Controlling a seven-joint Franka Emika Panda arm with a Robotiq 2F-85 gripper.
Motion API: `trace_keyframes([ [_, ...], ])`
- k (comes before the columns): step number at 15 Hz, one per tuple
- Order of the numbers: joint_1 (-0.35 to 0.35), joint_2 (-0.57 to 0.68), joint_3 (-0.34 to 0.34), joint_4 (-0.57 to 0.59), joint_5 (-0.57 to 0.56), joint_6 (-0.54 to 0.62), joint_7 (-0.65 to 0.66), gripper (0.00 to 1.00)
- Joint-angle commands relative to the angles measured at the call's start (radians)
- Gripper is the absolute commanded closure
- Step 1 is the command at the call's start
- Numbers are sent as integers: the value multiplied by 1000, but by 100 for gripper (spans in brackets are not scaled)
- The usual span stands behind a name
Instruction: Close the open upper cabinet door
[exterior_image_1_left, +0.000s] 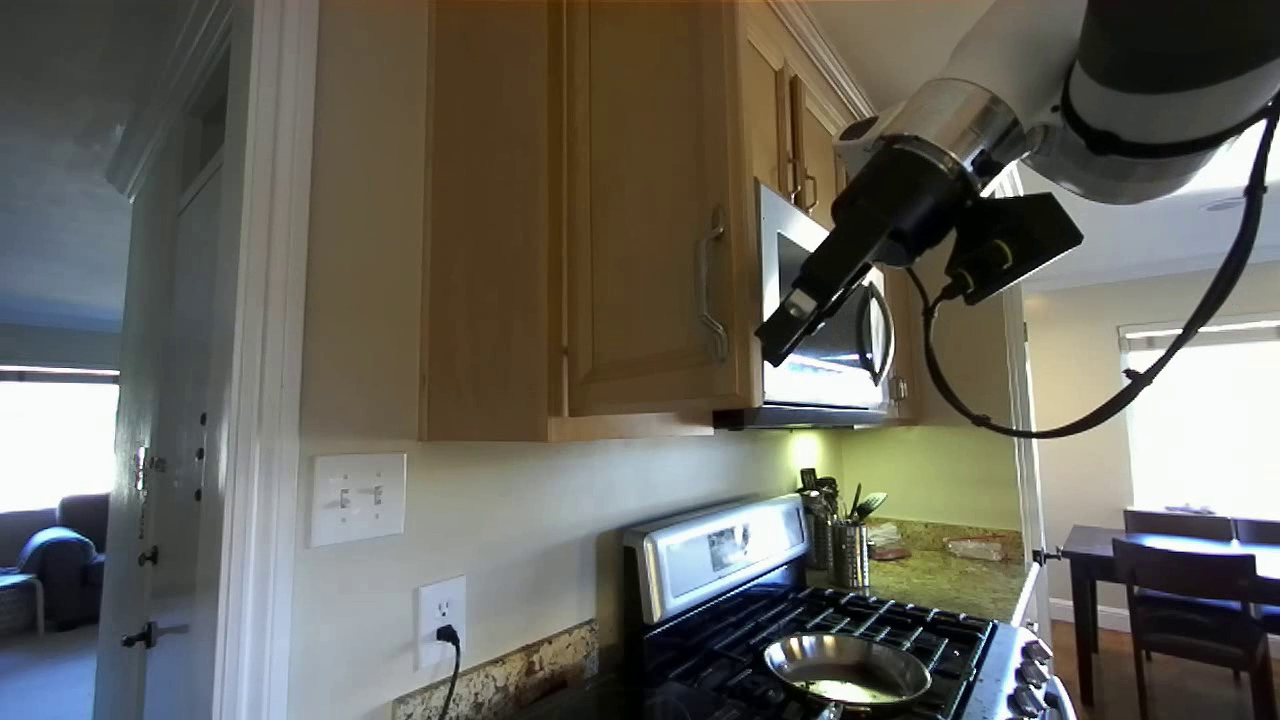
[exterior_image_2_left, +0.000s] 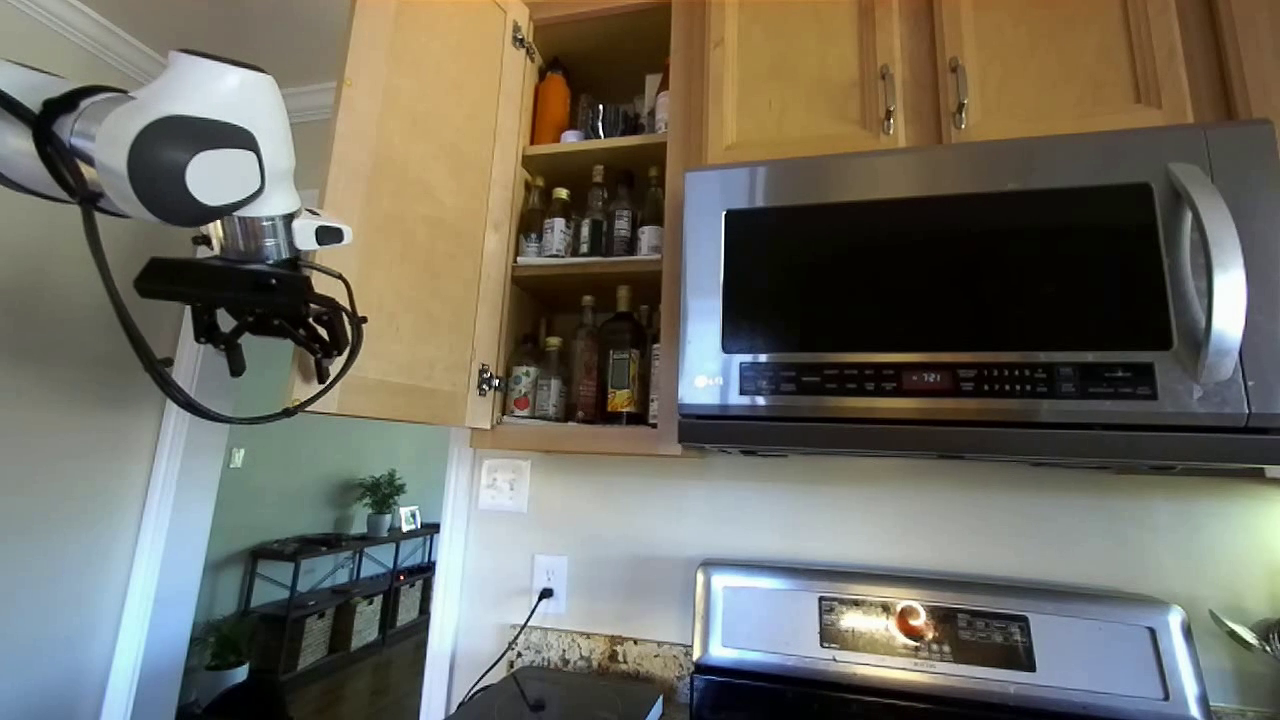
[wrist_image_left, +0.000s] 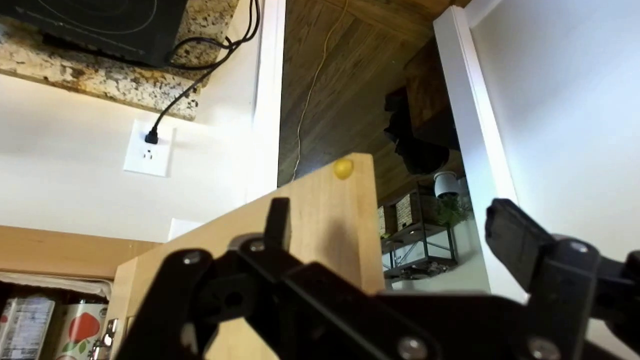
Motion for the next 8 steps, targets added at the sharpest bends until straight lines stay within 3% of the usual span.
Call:
trace_keyframes([
  [1, 23, 47, -6, 17, 16, 106, -10, 0],
  [8, 10, 43, 4, 7, -17, 159, 17, 0],
])
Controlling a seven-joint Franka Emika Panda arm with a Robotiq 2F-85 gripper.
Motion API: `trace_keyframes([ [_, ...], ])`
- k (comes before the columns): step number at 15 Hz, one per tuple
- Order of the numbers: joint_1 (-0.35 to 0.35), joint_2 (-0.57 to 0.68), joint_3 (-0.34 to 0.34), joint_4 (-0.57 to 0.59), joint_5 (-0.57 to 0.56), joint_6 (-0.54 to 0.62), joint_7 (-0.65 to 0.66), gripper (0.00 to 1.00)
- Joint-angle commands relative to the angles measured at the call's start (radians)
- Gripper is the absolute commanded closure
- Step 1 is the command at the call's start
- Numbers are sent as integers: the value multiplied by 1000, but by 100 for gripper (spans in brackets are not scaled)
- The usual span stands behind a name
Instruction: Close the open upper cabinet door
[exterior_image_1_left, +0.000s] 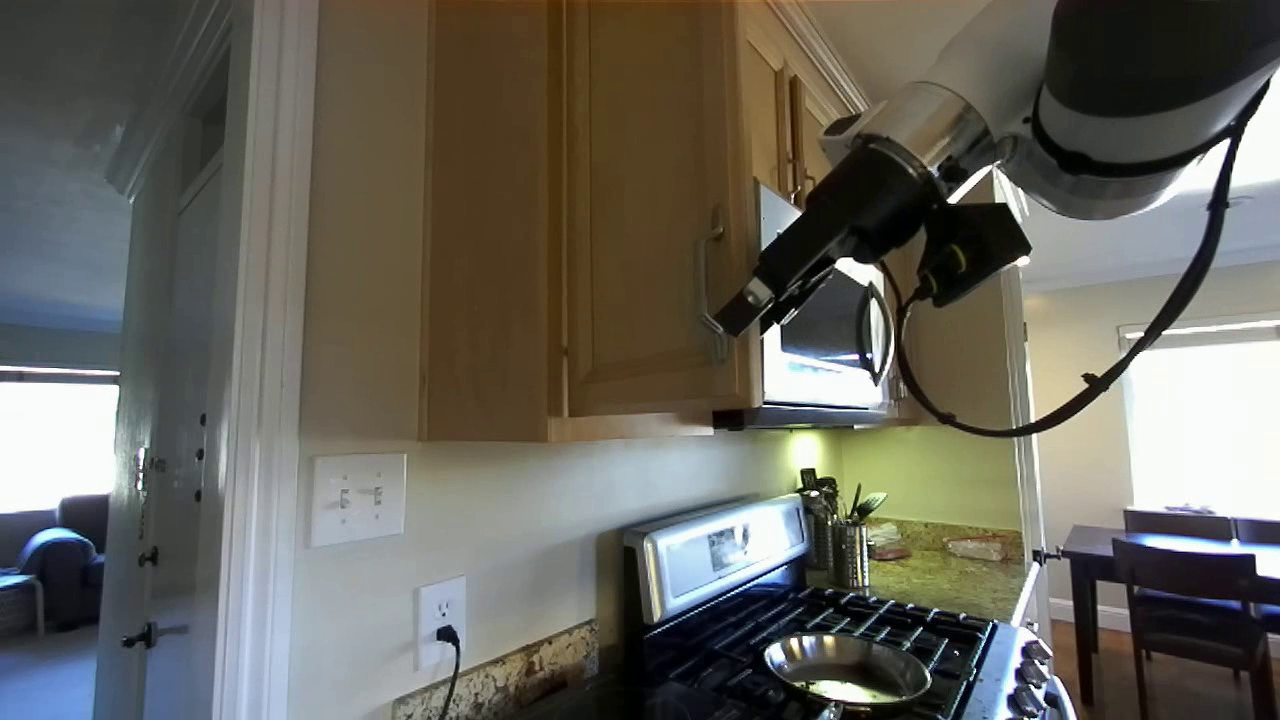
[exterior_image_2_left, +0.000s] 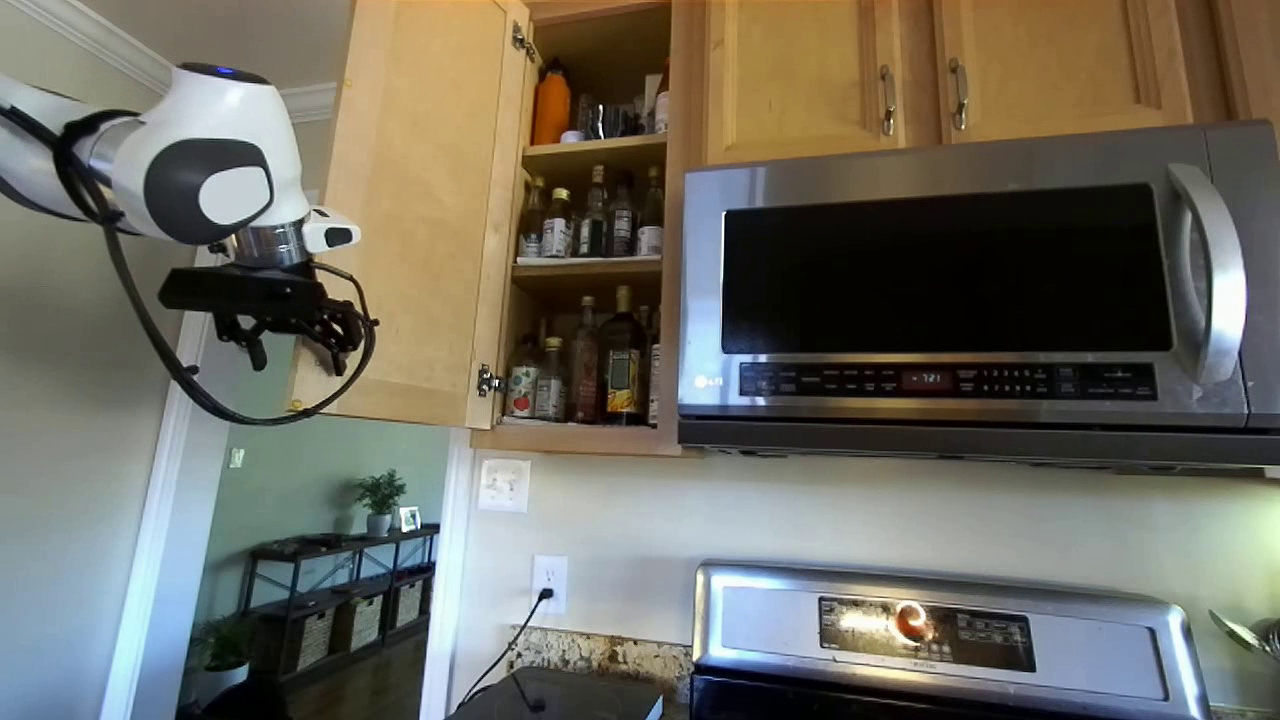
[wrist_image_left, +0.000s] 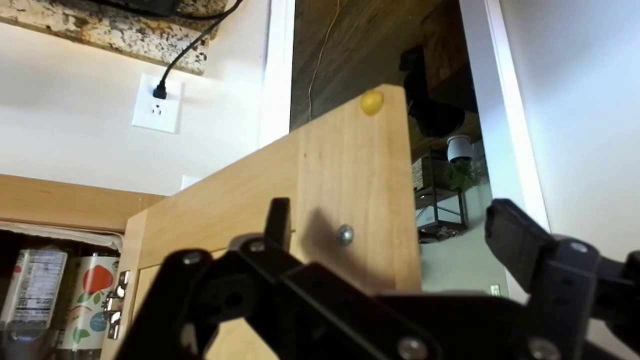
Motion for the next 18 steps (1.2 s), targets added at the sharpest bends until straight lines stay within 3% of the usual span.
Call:
trace_keyframes([
  [1, -5, -11, 7, -2, -22, 16, 20, 0],
  [11, -115, -24, -8, -14, -94, 77, 83, 0],
  [18, -203, -84, -31, -19, -195, 5, 77, 0],
])
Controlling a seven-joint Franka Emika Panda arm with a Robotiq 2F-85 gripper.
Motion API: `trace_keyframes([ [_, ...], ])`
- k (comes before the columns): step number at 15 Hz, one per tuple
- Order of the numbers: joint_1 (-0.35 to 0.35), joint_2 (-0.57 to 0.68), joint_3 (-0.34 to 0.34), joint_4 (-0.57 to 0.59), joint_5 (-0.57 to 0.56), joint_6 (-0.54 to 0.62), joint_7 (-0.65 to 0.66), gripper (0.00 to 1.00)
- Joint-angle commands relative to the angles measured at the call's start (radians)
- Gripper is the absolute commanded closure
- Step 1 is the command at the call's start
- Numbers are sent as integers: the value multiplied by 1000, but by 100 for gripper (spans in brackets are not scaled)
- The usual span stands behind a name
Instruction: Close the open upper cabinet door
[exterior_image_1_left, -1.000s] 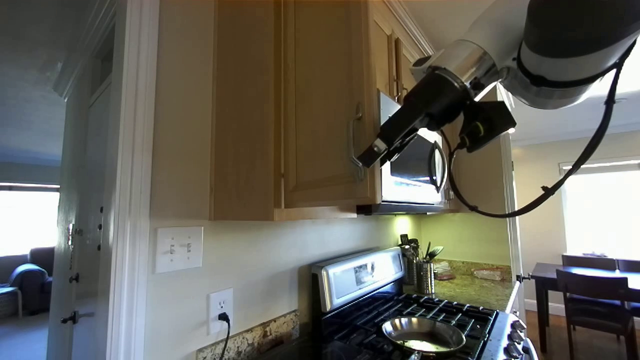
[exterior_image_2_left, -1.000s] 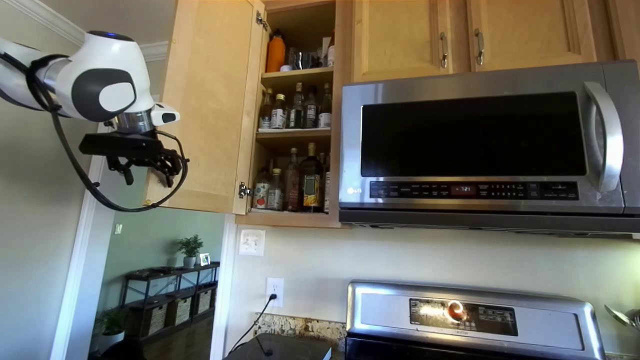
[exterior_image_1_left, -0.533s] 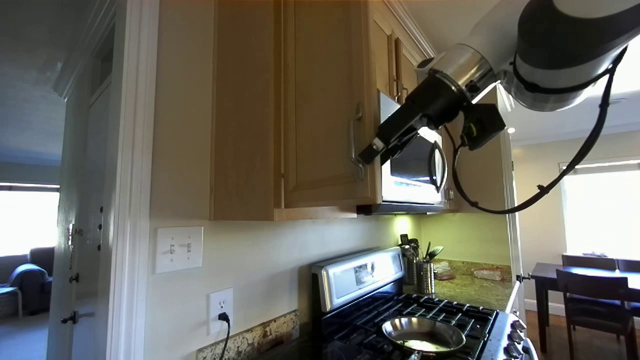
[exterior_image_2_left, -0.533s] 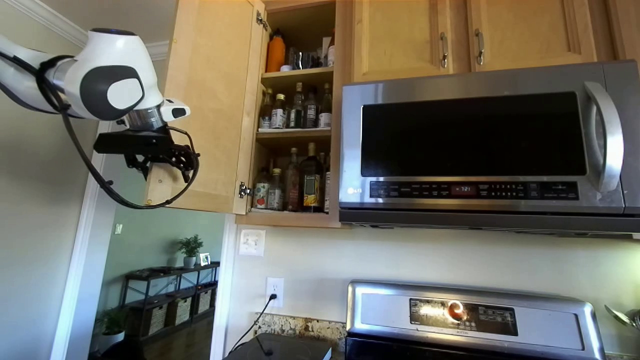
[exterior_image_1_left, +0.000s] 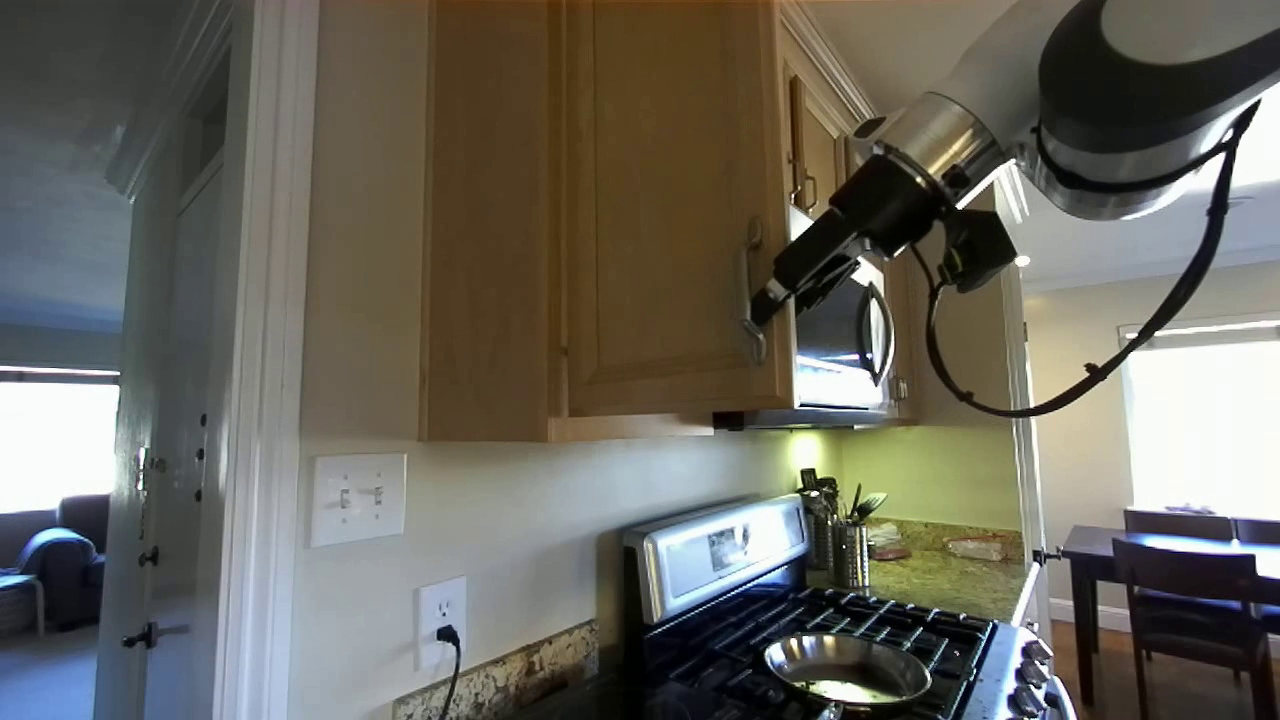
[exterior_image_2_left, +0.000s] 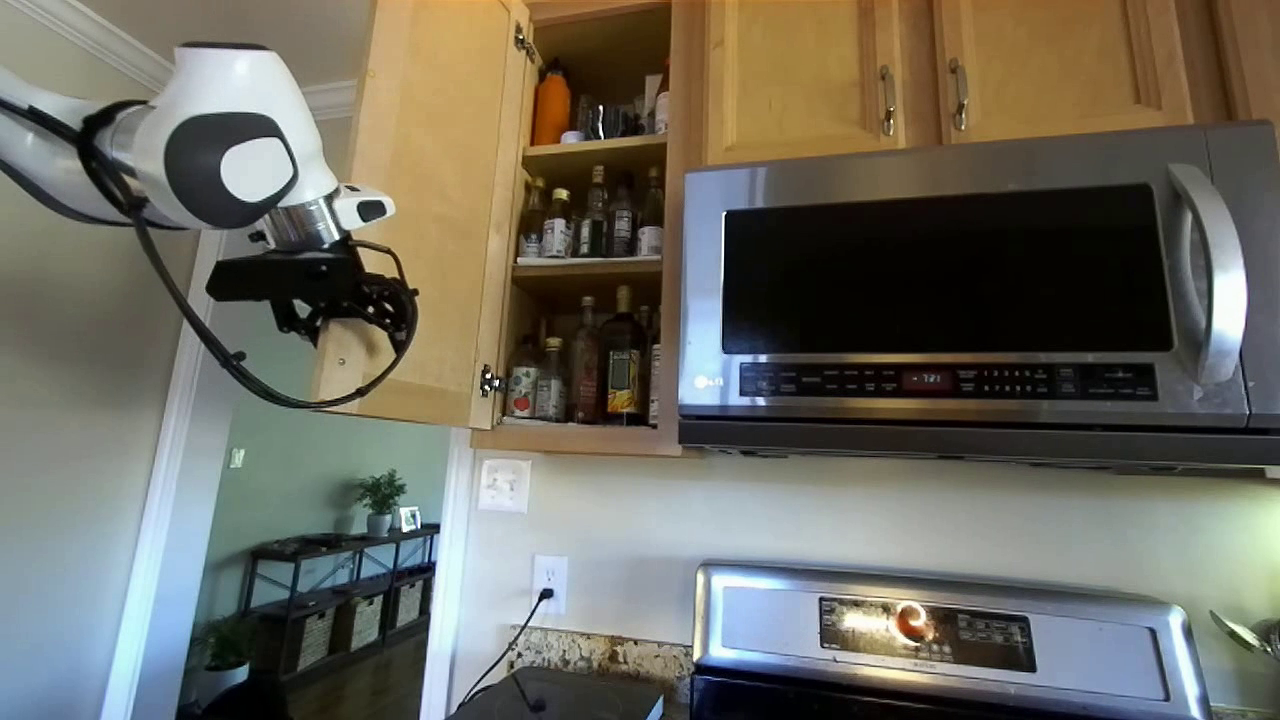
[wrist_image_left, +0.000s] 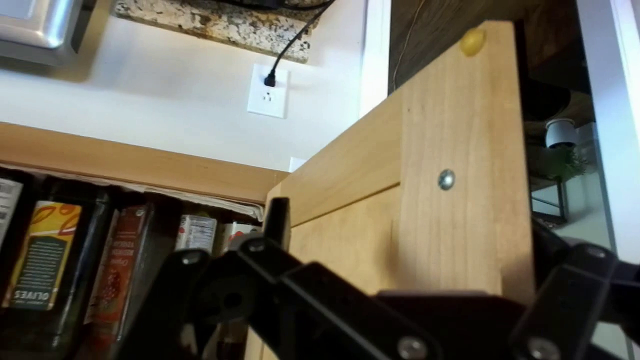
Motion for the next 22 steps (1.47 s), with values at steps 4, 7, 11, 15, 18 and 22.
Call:
trace_keyframes([
  [4, -171, -73, -73, -8, -163, -60, 22, 0],
  [7, -256, -67, -108, -1, -217, -71, 30, 0],
  [11, -319, -69, -116, 15, -291, -197, 5, 0],
  [15, -277, -91, -120, 44, -317, -487, -62, 0],
  [18, -221, -121, -122, 62, -296, -701, -127, 0],
  [22, -104, -147, -101, 74, -256, -830, -191, 27],
])
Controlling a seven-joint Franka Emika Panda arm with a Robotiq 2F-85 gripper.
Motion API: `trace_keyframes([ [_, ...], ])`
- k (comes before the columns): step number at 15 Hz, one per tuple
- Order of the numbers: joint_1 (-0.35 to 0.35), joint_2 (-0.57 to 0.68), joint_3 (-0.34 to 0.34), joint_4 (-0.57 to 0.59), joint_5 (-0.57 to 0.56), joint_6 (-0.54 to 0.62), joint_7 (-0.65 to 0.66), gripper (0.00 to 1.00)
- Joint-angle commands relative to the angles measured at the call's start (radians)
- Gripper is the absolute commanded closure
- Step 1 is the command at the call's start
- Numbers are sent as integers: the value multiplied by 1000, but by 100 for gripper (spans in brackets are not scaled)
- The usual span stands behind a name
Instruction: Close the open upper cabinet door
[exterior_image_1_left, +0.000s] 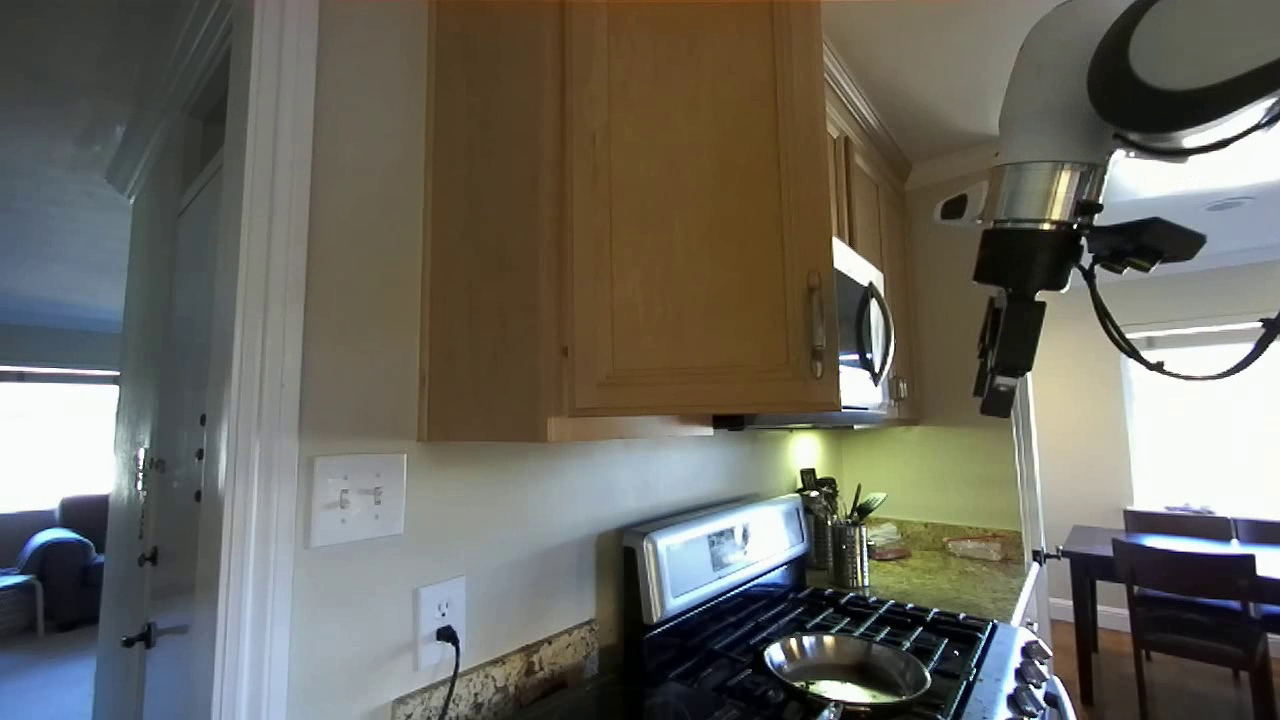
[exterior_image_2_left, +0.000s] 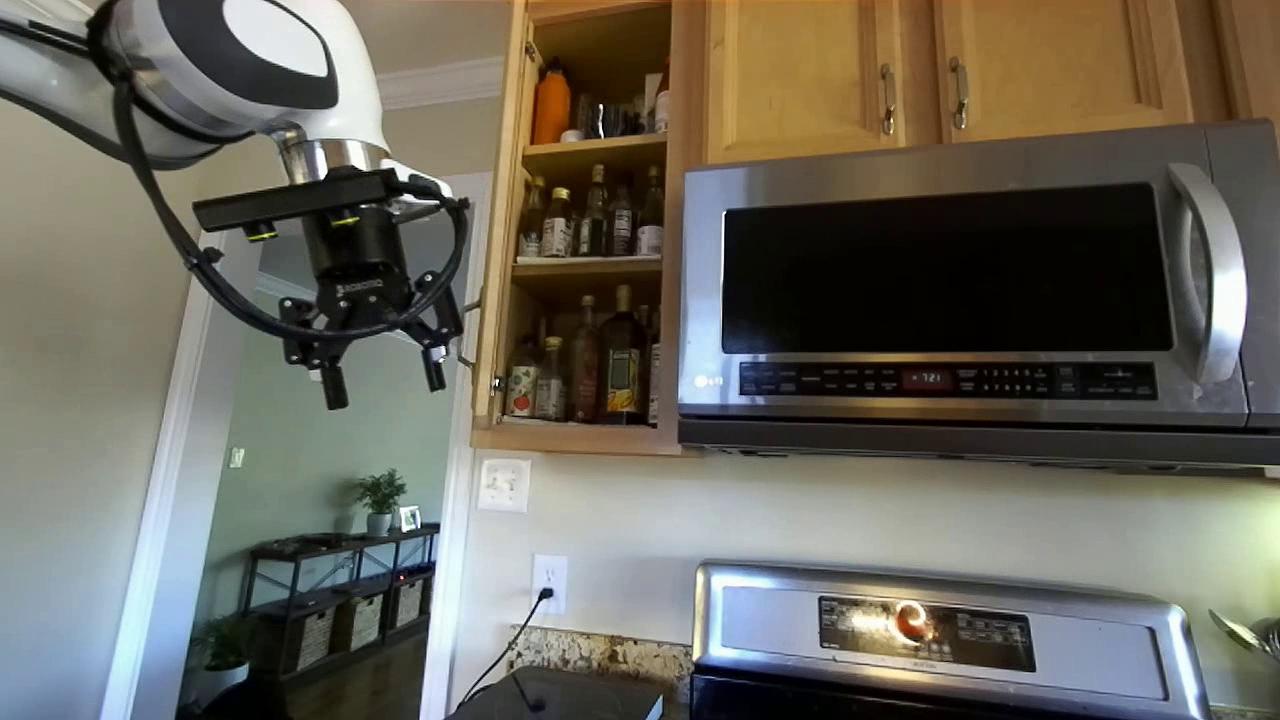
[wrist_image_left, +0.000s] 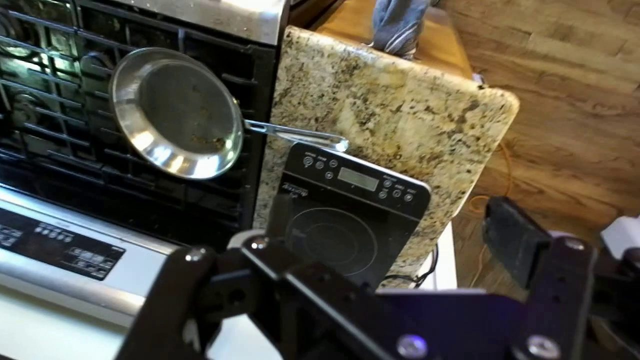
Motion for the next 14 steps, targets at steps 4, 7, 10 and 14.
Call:
trace_keyframes([
  [4, 138, 11, 48, 11, 78, 167, 39, 51],
  [7, 122, 66, 66, 28, 102, 358, 94, 72],
  [10, 110, 131, 57, 44, 101, 512, 125, 91],
  [14, 89, 216, 39, 88, 92, 612, 140, 99],
])
